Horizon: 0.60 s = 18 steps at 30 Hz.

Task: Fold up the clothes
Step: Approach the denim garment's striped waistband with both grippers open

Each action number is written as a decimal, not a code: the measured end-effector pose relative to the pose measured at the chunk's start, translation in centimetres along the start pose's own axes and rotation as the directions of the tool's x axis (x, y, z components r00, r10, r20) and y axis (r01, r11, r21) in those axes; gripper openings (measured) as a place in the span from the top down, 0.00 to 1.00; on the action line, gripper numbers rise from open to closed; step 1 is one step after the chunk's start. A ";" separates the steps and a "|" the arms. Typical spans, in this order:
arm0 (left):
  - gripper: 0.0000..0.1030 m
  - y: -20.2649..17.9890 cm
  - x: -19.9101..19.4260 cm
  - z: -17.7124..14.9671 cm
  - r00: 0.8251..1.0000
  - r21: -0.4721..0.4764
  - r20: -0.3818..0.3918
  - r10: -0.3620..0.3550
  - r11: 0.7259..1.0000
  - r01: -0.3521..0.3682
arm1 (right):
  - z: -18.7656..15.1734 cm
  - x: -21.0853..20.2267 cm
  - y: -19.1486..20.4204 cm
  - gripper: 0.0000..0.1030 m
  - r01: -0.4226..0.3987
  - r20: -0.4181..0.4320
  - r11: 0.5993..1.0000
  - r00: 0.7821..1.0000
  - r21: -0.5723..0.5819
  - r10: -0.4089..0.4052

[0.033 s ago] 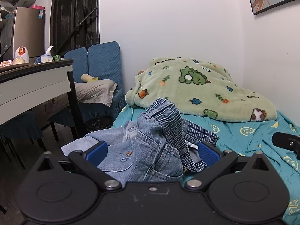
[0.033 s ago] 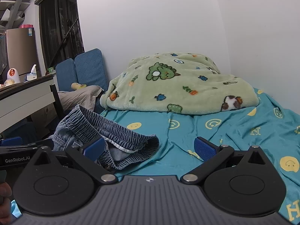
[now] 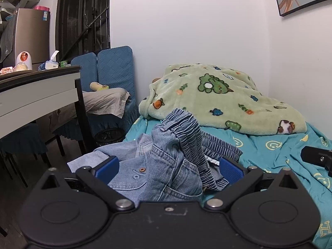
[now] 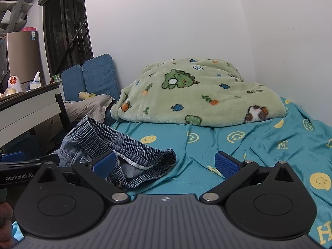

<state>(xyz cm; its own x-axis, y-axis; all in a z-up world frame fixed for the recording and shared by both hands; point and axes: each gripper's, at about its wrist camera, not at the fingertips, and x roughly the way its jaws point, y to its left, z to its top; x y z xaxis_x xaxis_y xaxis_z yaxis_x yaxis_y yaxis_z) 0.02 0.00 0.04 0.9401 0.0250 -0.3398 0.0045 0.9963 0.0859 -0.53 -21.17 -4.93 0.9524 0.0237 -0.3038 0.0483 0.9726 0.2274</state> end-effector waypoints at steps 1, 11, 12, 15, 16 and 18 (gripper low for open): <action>0.00 0.0 0.0 0.0 1.000 -0.007 -0.002 -0.004 1.000 0.004 | 0.0 0.0 -0.1 0.00 -0.001 -0.003 1.000 1.000 0.004 0.001; 0.00 0.2 -0.1 0.1 1.000 -0.019 -0.007 -0.018 1.000 0.018 | 0.0 0.2 0.0 0.00 0.008 -0.001 1.000 1.000 -0.009 -0.008; 0.00 -0.2 -0.1 0.0 1.000 -0.008 -0.003 -0.017 1.000 0.017 | 0.0 0.2 0.0 0.00 0.009 0.000 1.000 1.000 -0.010 -0.009; 0.00 0.0 -0.2 0.0 1.000 -0.007 0.000 -0.020 1.000 0.020 | -0.3 0.4 -0.2 0.00 0.012 -0.005 1.000 1.000 -0.001 -0.012; 0.00 0.0 -0.2 0.0 1.000 -0.006 0.000 -0.020 1.000 0.020 | -0.3 0.4 -0.2 0.00 0.013 -0.006 1.000 1.000 -0.001 -0.013; 0.00 0.2 -0.3 0.0 1.000 -0.004 -0.001 -0.021 1.000 0.021 | -0.2 0.5 -0.2 0.00 0.013 -0.011 1.000 1.000 -0.003 -0.013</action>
<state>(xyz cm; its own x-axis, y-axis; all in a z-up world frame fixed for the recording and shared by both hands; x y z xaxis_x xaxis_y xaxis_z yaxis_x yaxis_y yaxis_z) -0.26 0.18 0.17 0.9394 0.0038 -0.3429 0.0234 0.9969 0.0752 -0.17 -21.29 -5.33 0.9482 0.0132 -0.3174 0.0603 0.9735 0.2207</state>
